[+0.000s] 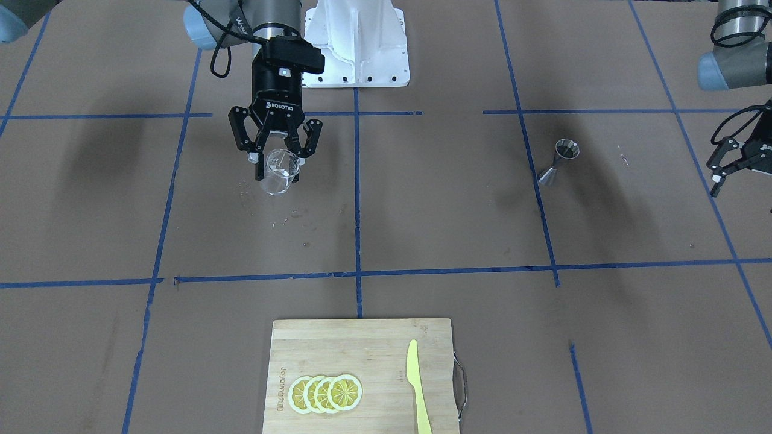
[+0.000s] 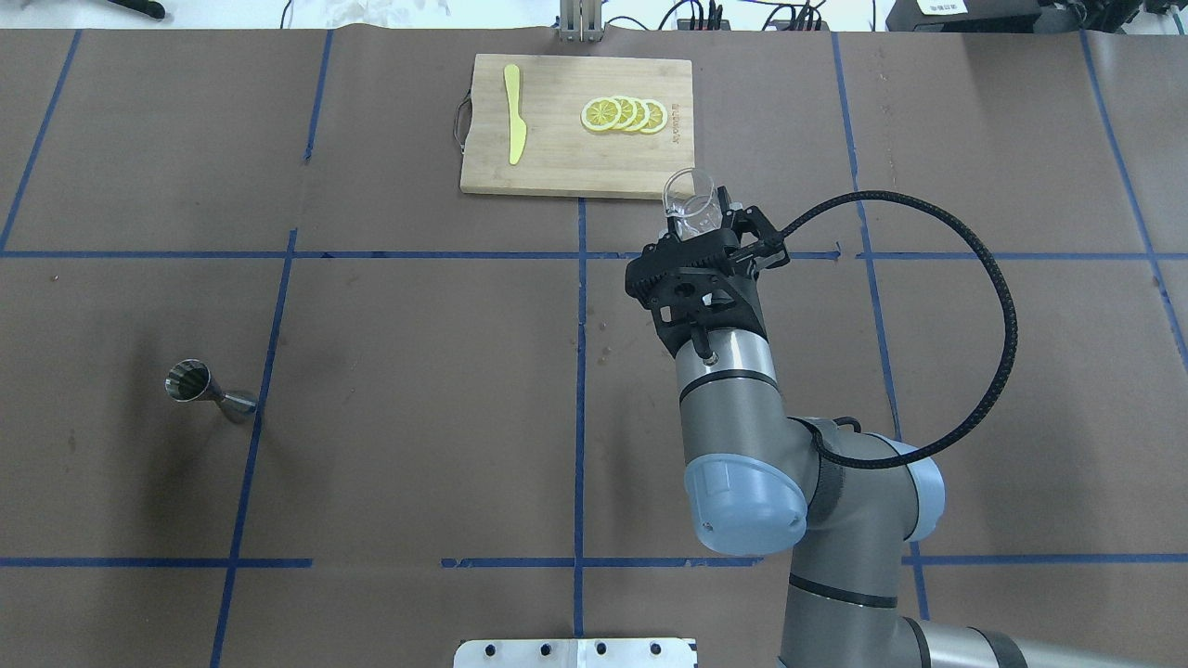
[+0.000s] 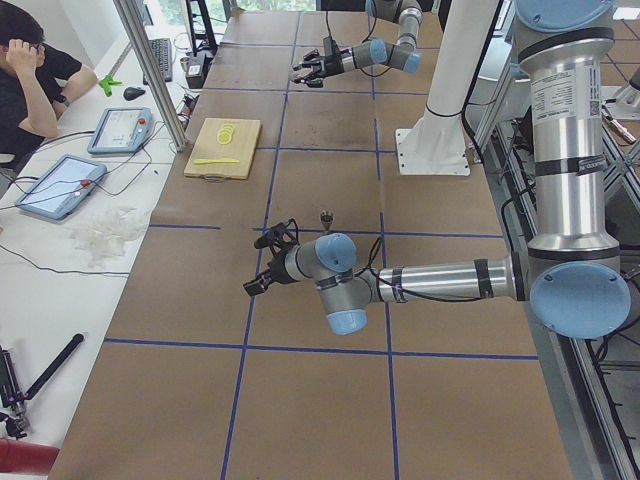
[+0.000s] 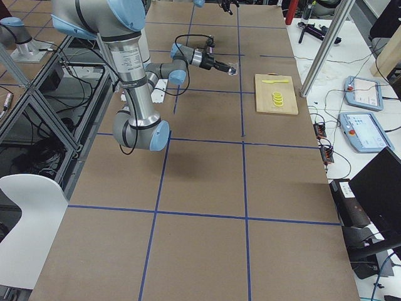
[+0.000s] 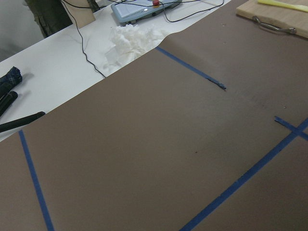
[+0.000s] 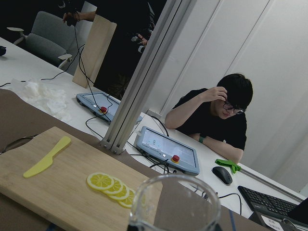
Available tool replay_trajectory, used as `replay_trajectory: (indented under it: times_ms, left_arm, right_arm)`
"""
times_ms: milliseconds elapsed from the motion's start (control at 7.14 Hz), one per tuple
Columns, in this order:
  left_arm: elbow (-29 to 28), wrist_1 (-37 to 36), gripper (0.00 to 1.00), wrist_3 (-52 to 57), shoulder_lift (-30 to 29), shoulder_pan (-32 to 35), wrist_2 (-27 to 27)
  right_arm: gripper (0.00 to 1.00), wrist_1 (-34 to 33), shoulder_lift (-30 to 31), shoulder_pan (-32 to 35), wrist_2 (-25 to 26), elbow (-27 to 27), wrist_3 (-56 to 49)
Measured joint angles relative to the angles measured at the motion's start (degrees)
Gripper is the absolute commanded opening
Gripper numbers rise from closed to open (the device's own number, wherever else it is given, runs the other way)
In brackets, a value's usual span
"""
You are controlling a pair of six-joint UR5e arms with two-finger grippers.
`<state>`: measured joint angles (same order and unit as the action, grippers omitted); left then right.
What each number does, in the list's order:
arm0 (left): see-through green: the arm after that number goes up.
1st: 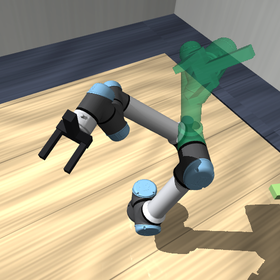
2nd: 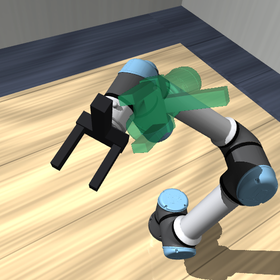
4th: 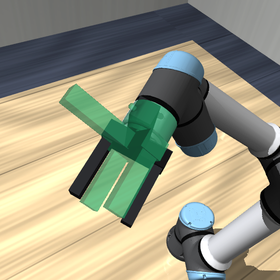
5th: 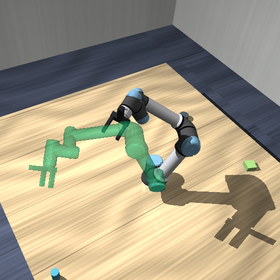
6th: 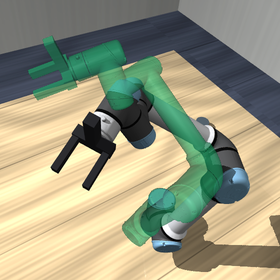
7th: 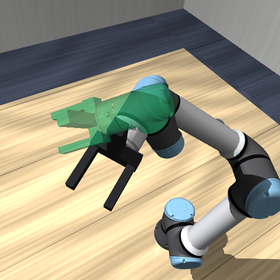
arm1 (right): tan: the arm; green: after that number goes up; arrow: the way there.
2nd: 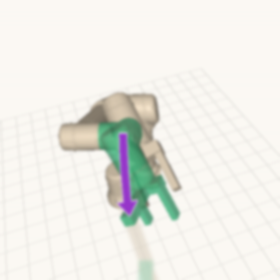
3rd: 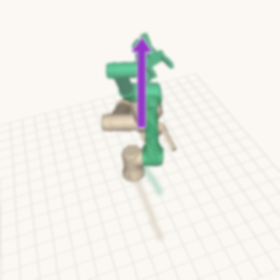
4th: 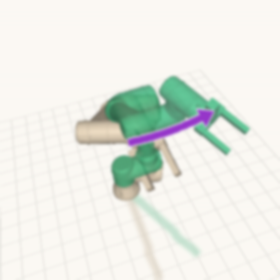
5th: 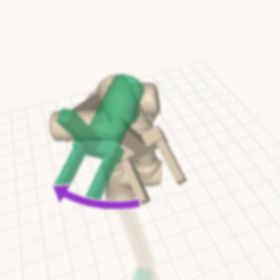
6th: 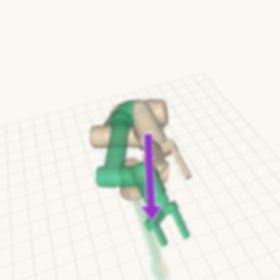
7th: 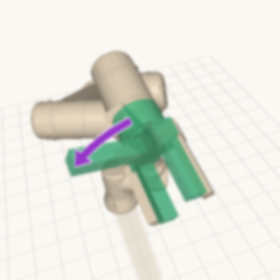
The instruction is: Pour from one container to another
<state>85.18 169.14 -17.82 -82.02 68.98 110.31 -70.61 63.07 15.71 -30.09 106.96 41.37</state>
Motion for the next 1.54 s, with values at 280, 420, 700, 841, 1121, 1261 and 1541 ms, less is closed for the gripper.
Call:
replay_trajectory:
  times_ms: [280,420,700,841,1121,1261,1541]
  left_arm:
    - [-2.7,-2.4,1.00,0.4,0.4,1.9,0.2]
    - [-3.6,-7.2,1.00,0.5,0.5,2.1,0.4]
    - [-3.8,-20.1,1.00,0.7,0.5,4.1,5.2]
    - [-3.6,-26.5,1.00,1.9,0.4,6.1,10.5]
    - [-1.3,-41.1,1.00,6.4,0.3,9.0,18.5]
    - [0.8,-50.7,1.00,7.2,-0.2,10.9,19.9]
    - [3.6,-68.6,1.00,7.6,-3.6,17.7,21.2]
  right_arm:
    - [0.00,0.0,0.0,-0.2,0.1,0.0,0.0]
    - [0.00,0.0,0.0,-0.2,0.2,0.0,0.0]
    - [0.00,0.0,0.0,-0.2,0.3,0.0,0.0]
    - [0.00,0.0,0.0,-0.2,0.3,0.0,0.0]
    - [0.00,0.0,0.0,-0.2,0.3,0.0,0.0]
    - [0.00,0.0,0.0,-0.3,0.3,0.0,0.0]
    - [0.00,0.0,0.0,-0.3,0.2,-0.1,0.0]
